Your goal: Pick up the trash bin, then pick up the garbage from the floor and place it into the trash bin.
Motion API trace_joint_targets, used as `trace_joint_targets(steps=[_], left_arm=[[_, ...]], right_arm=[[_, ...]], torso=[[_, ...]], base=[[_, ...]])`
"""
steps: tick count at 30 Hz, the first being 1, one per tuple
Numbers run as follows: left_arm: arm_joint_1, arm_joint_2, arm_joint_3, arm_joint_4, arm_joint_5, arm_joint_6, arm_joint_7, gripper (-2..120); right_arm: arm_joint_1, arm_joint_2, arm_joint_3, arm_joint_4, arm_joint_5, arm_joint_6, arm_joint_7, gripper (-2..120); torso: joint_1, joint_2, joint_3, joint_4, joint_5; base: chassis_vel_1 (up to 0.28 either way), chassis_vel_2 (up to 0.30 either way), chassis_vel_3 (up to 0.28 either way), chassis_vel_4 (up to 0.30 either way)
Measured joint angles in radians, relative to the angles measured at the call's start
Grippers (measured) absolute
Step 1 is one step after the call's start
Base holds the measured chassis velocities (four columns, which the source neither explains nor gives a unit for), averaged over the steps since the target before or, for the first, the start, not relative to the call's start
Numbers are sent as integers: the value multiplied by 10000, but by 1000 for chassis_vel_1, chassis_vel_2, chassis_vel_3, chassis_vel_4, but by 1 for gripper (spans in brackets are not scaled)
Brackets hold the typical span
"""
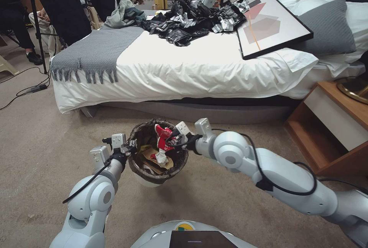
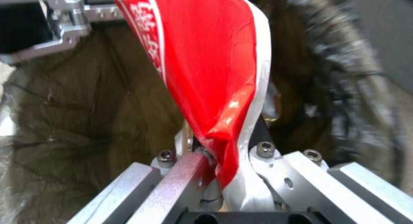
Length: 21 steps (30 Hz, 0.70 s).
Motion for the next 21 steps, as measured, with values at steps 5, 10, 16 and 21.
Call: trace_joint_targets(steps=[5, 10, 16, 21], left_arm=[[-16, -39, -53, 33, -12, 0, 13, 5], [-60, -87, -52, 101, -4, 0, 18, 5], [-44, -96, -93, 87, -4, 0, 19, 5], [-61, -93, -76, 80, -9, 0, 19, 5]], right_arm=[[900, 765, -1767, -1019, -337, 3, 172, 0], [1309, 1412, -2688, -1706, -339, 7, 311, 9], [1367, 1707, -2873, -2181, -307, 13, 412, 34], [1363, 1729, -2617, -2204, -284, 13, 406, 46]], torso=[[0, 0, 0, -1, 0], [0, 0, 0, 0, 0], [0, 0, 0, -1, 1], [0, 0, -1, -2, 1]], base=[[0, 0, 0, 0], [0, 0, 0, 0], [0, 0, 0, 0], [0, 0, 0, 0]])
